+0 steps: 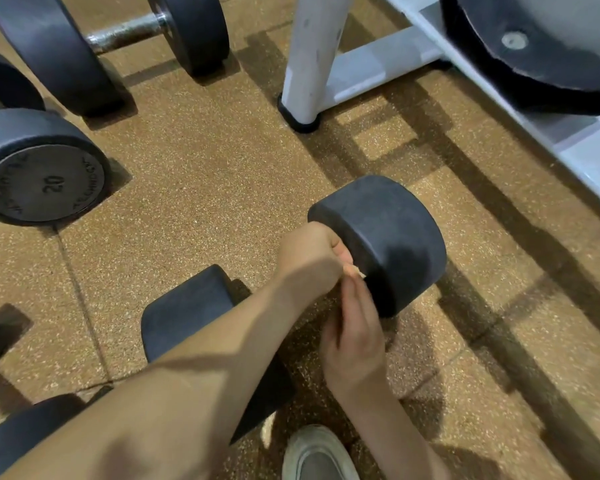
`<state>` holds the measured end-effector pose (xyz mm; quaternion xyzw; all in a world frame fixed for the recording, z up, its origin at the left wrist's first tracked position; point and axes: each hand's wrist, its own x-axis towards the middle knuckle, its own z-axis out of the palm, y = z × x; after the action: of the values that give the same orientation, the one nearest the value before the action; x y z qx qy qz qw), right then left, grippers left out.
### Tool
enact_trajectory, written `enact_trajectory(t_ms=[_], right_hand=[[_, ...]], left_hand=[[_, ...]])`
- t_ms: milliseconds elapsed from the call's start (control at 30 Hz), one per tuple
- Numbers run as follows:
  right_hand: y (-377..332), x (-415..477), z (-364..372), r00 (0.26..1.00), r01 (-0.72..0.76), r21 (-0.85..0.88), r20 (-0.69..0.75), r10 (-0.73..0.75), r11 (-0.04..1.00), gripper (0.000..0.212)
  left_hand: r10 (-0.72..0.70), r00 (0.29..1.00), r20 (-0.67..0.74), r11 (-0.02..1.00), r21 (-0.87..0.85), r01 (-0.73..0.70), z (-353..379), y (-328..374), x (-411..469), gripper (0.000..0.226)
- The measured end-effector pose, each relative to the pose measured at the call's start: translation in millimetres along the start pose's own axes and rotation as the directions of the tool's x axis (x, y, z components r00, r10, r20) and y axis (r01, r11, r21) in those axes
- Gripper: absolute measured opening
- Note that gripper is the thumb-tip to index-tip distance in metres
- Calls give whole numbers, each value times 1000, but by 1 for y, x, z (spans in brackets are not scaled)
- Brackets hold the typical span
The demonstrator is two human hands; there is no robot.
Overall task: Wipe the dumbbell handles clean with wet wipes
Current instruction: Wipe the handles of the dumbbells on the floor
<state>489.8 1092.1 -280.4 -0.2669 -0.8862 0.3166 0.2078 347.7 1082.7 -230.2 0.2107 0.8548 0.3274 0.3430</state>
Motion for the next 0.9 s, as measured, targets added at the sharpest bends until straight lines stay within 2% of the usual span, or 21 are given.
enact_trajectory(t_ms=[100,200,267,333,367,433,500,567,633,667,700,767,833,900], right_hand=[[2,19,12,999,36,-185,-22,-40,982,48],[1,33,13,998,-1,-348,64,24,938,40],[1,42,8,984,13,-454,162,69,891,32],[-1,46,3,980,79,-496,199,25,865,19],[-5,46,1,978,116,-474,208,-17,873,11],[-16,43,3,955,215,-356,270,-120,910,7],[-27,37,6,901,271,-184,394,-182,945,10],[-29,42,5,854,164,-5,501,-139,986,14],[-29,57,-3,822,-82,164,569,-26,983,13],[-29,65,-8,799,-173,185,600,28,967,24],[-32,72,-13,766,-211,137,639,77,968,34],[-36,77,-16,744,-120,-98,649,155,988,36],[-35,74,-13,821,40,-358,544,174,933,25],[-25,70,-12,891,125,-473,439,110,872,27]], left_hand=[[23,995,96,999,-50,-19,-15,-1,2,13],[77,980,184,996,35,-85,-35,-8,-17,38],[133,970,204,956,231,-180,-58,-21,-40,50],[114,958,263,856,464,-229,-88,-40,-62,62],[40,953,299,834,515,-197,-102,-50,-71,81],[-97,931,351,853,511,-104,-120,-66,-84,117],[-136,906,401,881,466,-74,-122,-73,-92,128],[-121,905,408,900,430,-74,-121,-77,-96,130],[-104,915,390,899,430,-81,-121,-81,-96,133],[-98,917,386,897,434,-86,-121,-83,-96,134],[-95,919,383,893,441,-92,-121,-84,-96,135],[-96,923,372,881,464,-96,-119,-86,-97,135],[-93,930,355,868,486,-98,-119,-88,-97,136],[-89,934,347,859,500,-104,-119,-89,-98,138]])
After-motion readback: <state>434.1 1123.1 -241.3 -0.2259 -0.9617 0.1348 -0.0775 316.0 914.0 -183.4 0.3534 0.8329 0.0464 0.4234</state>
